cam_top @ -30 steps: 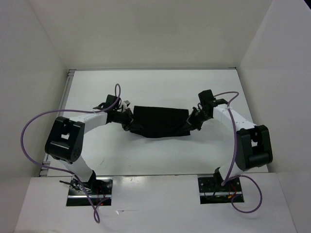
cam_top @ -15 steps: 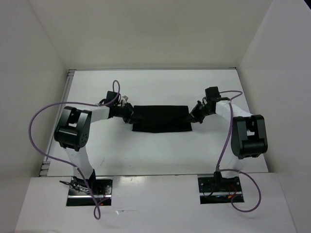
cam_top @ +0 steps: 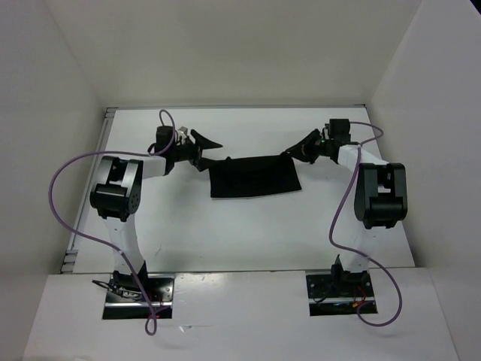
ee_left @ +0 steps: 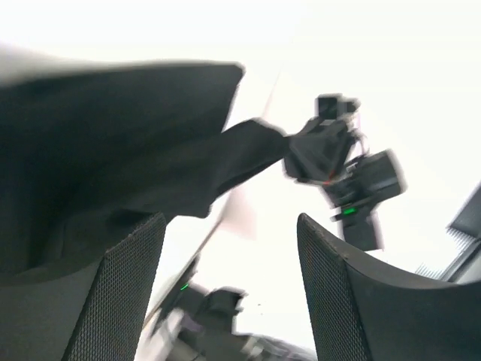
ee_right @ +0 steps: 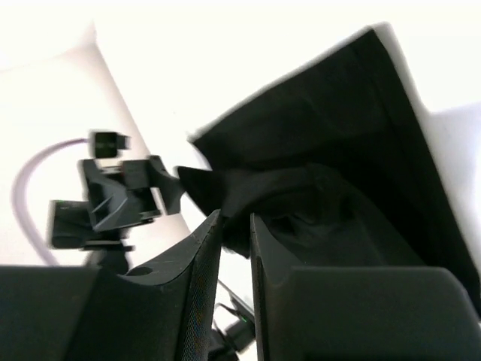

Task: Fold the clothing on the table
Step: Fold the skirt

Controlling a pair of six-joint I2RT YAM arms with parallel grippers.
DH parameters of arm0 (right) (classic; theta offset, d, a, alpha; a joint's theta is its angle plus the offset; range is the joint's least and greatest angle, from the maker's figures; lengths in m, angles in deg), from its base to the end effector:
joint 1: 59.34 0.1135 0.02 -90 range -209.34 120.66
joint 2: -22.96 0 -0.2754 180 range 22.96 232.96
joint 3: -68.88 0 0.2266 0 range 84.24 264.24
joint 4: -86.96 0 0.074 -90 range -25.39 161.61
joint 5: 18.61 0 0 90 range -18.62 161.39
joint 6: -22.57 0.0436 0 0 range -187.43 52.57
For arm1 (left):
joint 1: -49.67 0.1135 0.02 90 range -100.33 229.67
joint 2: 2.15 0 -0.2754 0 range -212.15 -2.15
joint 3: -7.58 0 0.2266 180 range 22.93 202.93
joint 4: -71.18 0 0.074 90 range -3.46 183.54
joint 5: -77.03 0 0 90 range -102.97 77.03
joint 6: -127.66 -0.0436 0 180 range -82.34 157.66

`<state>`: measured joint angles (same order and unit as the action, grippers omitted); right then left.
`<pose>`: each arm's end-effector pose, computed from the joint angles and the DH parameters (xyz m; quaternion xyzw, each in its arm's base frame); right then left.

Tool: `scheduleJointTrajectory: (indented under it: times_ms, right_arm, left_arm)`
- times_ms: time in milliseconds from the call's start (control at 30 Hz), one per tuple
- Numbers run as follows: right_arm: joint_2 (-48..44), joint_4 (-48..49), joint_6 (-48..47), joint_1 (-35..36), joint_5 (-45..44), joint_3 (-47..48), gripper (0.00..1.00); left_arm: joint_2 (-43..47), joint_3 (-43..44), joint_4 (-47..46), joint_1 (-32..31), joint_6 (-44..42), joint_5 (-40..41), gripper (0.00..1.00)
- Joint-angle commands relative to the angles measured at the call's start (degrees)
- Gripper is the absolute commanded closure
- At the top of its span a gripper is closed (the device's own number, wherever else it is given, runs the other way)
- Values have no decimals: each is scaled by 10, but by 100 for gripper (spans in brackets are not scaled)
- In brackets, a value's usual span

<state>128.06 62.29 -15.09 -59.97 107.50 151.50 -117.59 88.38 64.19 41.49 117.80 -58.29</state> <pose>0.3757 0.0216 0.2127 0.2934 0.8427 0.4111 0.1867 0.4088 -0.0901 0.1848 -0.3025 0.7561 -0.5693 0.1131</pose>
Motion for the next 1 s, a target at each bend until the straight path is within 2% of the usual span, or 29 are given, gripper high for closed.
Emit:
scheduleJointTrajectory:
  times_ms: [0, 100, 167, 200, 267, 300, 367, 400, 467, 533, 567, 600, 633, 700, 800, 967]
  right_arm:
    - [11, 113, 32, -27, 43, 34, 73]
    - [11, 188, 56, -46, 98, 17, 70]
    - [3, 184, 37, -52, 110, 31, 59]
    - [-5, 113, 10, -52, 102, 48, 55]
    - [-13, 54, -66, -44, 93, 86, 49]
    - [-21, -43, -89, -37, 78, 102, 49]
    - [-21, -132, -156, -25, 18, 137, 49]
    - [-21, -158, -170, -13, 3, 137, 55]
    - [-21, -183, -185, -3, -23, 109, 64]
    - [-21, -167, -185, 4, -51, 75, 80]
    - [-12, -167, -185, 11, -51, 67, 83]
    - [-7, -162, -180, 11, -60, 60, 85]
    - [0, -162, -180, 23, -68, 54, 93]
    - [25, -170, -174, 34, -111, 54, 99]
    - [62, -184, -168, 56, -155, 73, 100]
    - [104, -196, -163, 79, -203, 107, 100]
  left_arm:
    - [-16, 13, -73, 32, 62, -7, 22]
    - [0, 0, -82, 53, 62, -2, 22]
    - [21, -13, -82, 60, 54, 3, 22]
    - [35, -26, -82, 60, 54, 3, 22]
    - [50, -37, -75, 60, 30, -13, 22]
    - [58, -43, -49, 60, 18, -13, 22]
    - [82, -43, -5, 45, -47, -23, 22]
    - [89, -36, 52, 31, -74, -23, 24]
    - [100, -31, 86, 18, -126, -18, 29]
    - [107, -30, 96, 6, -126, -18, 45]
    - [107, -38, 81, 6, -115, -34, 54]
    - [100, -38, 65, 6, -93, -41, 71]
    - [100, -38, 64, 6, -86, -41, 96]
    - [87, -31, 84, 6, -86, -29, 100]
    - [87, -6, 114, -5, -110, 6, 100]
    - [87, 94, 267, -28, -282, 106, 99]
